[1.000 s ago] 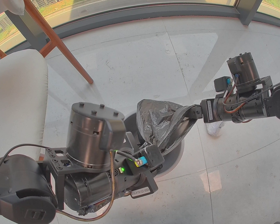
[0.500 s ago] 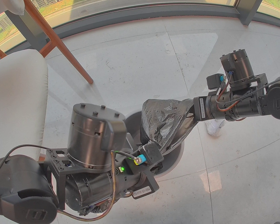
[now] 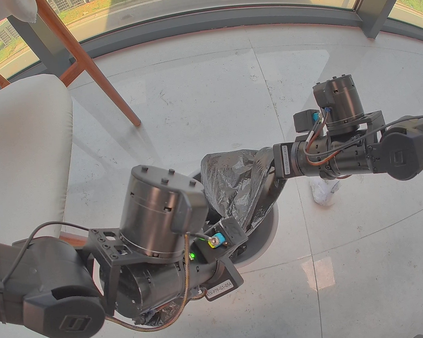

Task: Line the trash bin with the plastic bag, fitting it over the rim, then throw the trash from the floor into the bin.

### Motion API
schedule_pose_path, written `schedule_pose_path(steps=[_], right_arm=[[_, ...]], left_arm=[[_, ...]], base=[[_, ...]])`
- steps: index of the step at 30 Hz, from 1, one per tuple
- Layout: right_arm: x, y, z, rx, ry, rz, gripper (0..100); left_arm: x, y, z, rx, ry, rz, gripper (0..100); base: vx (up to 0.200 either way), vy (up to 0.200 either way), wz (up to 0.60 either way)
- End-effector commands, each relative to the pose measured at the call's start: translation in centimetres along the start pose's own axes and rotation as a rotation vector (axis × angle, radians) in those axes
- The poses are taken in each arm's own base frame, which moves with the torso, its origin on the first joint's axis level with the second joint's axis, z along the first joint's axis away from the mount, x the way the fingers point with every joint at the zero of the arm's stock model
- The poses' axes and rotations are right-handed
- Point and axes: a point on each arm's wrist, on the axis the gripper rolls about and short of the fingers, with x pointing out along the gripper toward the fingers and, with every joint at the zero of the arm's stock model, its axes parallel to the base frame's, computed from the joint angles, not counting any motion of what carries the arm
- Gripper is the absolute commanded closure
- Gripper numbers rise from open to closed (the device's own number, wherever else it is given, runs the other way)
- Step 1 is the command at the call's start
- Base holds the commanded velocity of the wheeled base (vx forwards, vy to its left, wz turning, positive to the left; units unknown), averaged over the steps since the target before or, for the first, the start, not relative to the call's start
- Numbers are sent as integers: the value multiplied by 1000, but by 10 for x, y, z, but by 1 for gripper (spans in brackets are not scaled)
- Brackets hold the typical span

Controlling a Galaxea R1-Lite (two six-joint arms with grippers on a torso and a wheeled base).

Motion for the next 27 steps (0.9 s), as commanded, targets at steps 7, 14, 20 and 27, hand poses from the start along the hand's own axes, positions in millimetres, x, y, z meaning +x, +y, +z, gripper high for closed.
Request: schedule_pose_path(steps=[7, 14, 20, 27], right_arm=[[21, 1, 15, 8, -100, 28, 100], [17, 13, 26, -1, -128, 110, 100], [20, 22, 26, -11, -132, 135, 100], [28, 26, 26, -16, -190, 154, 100]], left_arm=[[13, 27, -1, -48, 12, 70, 100], [10, 48, -2, -79, 5, 125, 100], [11, 57, -10, -95, 28, 146, 100], [11, 60, -15, -115, 36, 152, 100]], base=[[0, 0, 0], [0, 0, 0], [0, 0, 0], [0, 0, 0]])
